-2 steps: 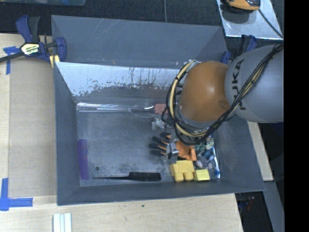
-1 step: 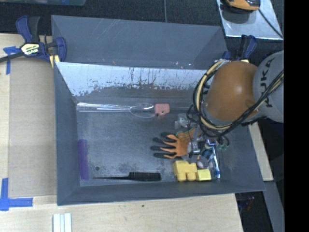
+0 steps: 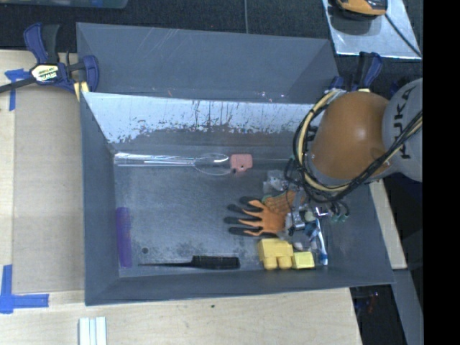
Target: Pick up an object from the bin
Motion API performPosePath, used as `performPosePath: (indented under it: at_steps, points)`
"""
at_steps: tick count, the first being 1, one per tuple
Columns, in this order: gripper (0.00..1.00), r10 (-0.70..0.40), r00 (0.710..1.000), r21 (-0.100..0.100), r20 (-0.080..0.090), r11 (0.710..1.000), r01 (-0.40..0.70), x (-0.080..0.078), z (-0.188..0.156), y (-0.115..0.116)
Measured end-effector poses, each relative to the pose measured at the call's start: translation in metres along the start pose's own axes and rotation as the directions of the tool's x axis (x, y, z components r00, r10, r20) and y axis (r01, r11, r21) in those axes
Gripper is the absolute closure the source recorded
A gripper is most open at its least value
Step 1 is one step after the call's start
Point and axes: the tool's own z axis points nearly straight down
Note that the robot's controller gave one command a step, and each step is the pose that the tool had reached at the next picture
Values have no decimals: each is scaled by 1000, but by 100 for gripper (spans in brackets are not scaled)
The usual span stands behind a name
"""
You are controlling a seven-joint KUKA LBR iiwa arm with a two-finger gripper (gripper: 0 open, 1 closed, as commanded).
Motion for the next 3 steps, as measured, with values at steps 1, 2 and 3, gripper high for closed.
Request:
performPosePath:
  at_steps: [1,2,3]
  points:
    - [0,186,983,-1,9,983,-186,-25,34,-18]
    - [100,77,997,-1,16,997,-77,-36,36,9]
    - [100,77,997,-1,16,997,-77,-36,36,9]
